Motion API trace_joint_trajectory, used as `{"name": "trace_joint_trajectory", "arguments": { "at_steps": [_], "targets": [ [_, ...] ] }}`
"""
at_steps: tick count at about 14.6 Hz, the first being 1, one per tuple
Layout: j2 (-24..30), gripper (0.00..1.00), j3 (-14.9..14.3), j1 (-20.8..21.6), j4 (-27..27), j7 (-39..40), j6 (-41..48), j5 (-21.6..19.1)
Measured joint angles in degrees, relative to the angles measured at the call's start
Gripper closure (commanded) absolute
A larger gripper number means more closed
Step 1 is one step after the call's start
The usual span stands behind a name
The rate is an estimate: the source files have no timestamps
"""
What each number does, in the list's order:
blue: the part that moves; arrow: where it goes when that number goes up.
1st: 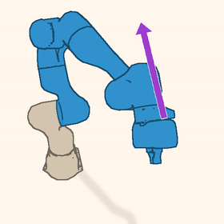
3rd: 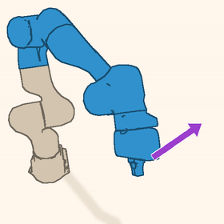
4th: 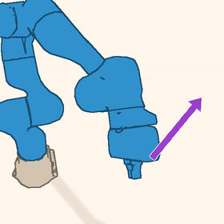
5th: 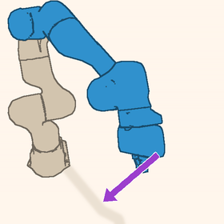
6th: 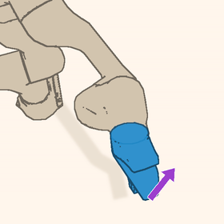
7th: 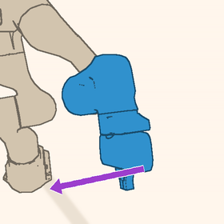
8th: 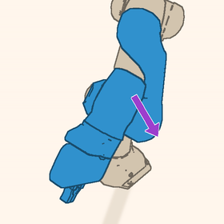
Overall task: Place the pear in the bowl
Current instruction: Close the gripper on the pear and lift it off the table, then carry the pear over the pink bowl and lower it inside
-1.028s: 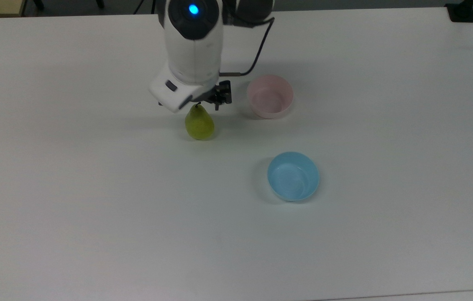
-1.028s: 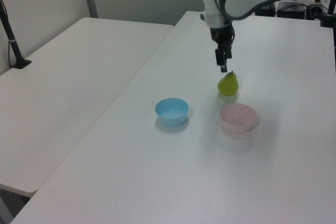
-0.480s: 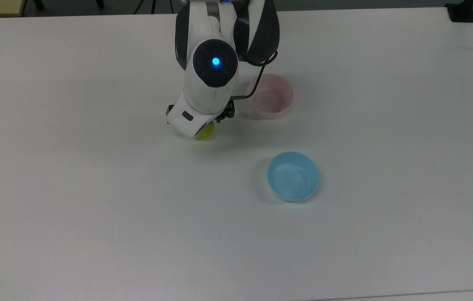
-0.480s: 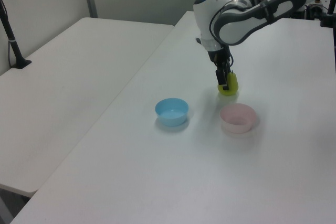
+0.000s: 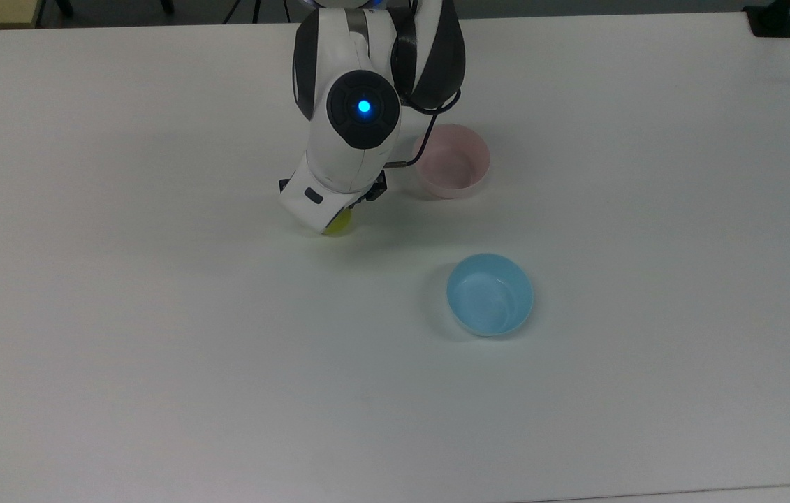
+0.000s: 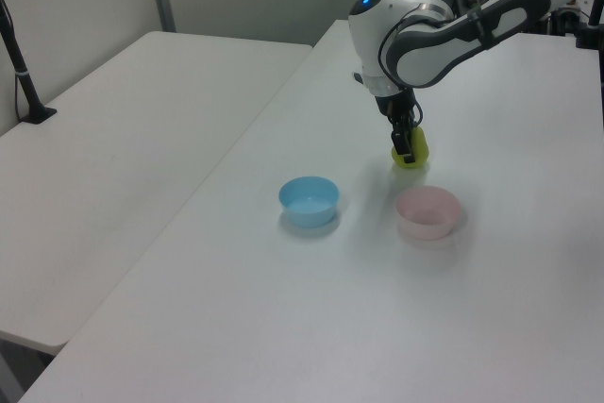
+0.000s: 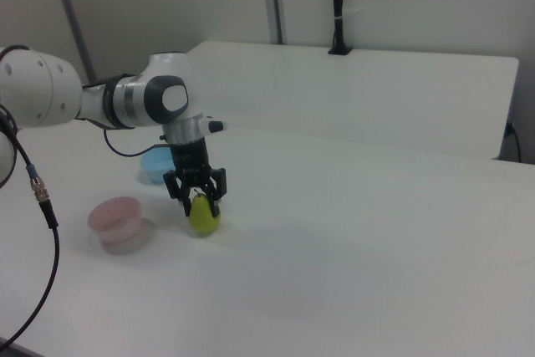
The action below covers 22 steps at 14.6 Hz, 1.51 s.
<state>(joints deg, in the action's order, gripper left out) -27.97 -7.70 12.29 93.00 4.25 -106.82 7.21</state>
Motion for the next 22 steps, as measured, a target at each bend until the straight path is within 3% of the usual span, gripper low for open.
{"name": "trace_joint_trajectory", "arguments": {
  "at_steps": [4, 9, 12, 16, 18, 22],
  "targets": [
    [1.4, 0.91, 0.0, 0.0, -0.9, 0.0, 0.0, 0.0],
    [10.1, 0.86, 0.0, 0.2, -1.6, 0.0, 3.0, -2.6],
    [13.1, 0.82, 0.1, 4.8, -1.6, 0.0, 6.9, -3.5],
    [12.4, 0.79, 0.2, 14.1, -1.3, -3.0, 9.3, -3.9],
    [11.4, 0.76, 0.3, 16.3, -0.9, -3.4, 9.4, -3.9],
    [7.5, 0.61, 0.2, 16.5, -0.5, -3.4, 9.3, -3.8]
  ]
}}
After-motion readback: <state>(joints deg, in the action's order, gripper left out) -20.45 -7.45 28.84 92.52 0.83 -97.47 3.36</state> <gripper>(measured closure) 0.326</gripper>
